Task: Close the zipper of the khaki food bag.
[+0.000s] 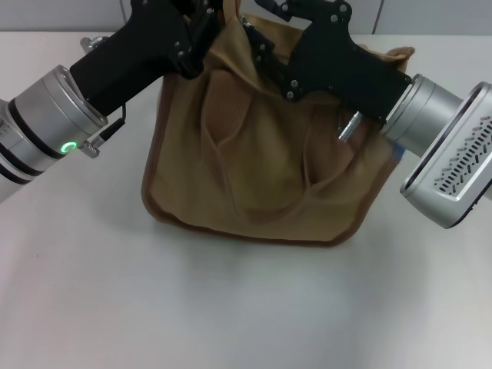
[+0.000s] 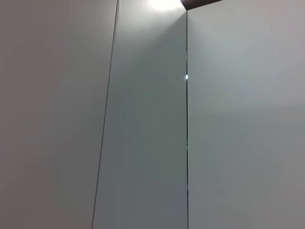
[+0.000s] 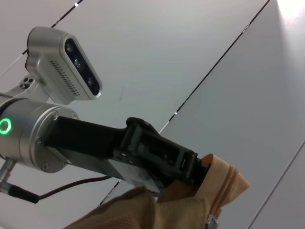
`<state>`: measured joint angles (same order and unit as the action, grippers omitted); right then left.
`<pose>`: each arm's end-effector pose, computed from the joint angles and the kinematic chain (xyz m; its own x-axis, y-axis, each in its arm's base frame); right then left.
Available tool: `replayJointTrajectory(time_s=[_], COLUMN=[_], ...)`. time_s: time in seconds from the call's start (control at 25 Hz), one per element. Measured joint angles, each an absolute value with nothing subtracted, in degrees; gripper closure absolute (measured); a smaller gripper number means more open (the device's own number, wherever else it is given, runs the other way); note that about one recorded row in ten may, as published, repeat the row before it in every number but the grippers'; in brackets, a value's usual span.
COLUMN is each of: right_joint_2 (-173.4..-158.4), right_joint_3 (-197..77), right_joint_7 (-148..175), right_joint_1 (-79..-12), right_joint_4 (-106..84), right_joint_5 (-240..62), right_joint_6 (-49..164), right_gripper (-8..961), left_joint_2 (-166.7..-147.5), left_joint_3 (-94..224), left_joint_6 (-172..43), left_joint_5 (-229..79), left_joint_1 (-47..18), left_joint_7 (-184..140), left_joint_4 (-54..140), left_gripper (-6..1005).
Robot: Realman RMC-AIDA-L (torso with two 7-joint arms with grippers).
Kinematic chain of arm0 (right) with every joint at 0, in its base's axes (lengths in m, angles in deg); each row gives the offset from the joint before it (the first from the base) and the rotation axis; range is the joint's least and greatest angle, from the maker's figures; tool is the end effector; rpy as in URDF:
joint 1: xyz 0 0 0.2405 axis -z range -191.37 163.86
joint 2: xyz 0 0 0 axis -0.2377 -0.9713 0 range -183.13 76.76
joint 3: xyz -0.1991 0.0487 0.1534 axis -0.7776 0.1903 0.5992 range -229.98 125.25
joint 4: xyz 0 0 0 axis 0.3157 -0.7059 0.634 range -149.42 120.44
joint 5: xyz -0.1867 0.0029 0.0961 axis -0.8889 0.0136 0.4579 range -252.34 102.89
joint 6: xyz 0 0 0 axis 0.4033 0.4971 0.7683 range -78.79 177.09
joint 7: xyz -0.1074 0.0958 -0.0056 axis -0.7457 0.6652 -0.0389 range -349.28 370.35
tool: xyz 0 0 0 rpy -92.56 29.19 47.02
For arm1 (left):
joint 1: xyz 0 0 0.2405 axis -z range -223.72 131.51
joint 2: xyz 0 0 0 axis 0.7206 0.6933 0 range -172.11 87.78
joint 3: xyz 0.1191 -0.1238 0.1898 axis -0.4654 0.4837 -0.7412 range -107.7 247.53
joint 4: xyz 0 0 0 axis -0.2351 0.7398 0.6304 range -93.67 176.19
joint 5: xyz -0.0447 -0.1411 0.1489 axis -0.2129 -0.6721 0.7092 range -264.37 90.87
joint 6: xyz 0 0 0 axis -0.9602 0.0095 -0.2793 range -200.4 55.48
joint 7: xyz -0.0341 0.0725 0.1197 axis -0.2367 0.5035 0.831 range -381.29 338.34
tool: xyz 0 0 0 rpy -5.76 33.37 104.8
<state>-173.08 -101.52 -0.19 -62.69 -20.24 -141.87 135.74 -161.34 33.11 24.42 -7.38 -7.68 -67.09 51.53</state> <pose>0.1627 0.3574 -0.0661 0.6400 0.6662 -0.3830 0.1074 -0.5710 -0.8139 -0.1955 0.3448 -0.0059 0.4322 -0.1397 0.8909 0.3699 -0.8735 -0.3165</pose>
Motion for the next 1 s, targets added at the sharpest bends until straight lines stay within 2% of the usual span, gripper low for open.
replayJointTrajectory(time_s=[0.2,0.44,0.64,1.0], right_joint_2=[-173.07,-173.07,-173.07,-173.07], right_joint_3=[-101.53,-101.6,-101.61,-101.03], right_joint_7=[-0.21,-0.25,-0.27,-0.41], right_joint_1=[-62.66,-62.62,-62.11,-59.18], right_joint_4=[-20.22,-20.25,-20.28,-19.85], right_joint_5=[-141.88,-141.88,-141.89,-141.89], right_joint_6=[135.67,135.66,135.71,136.2], right_gripper=[550,799,948,949], left_joint_2=[-161.34,-161.34,-161.35,-161.19], left_joint_3=[33.18,33.01,33.11,33.88], left_joint_6=[24.48,24.48,24.5,24.28], left_joint_5=[-7.65,-7.72,-7.76,-10.16], left_joint_1=[-7.69,-7.81,-8.65,-12.95], left_joint_7=[-67.07,-67.08,-67.06,-66.88], left_joint_4=[51.55,51.55,51.34,51.48], left_gripper=[902,893,885,872])
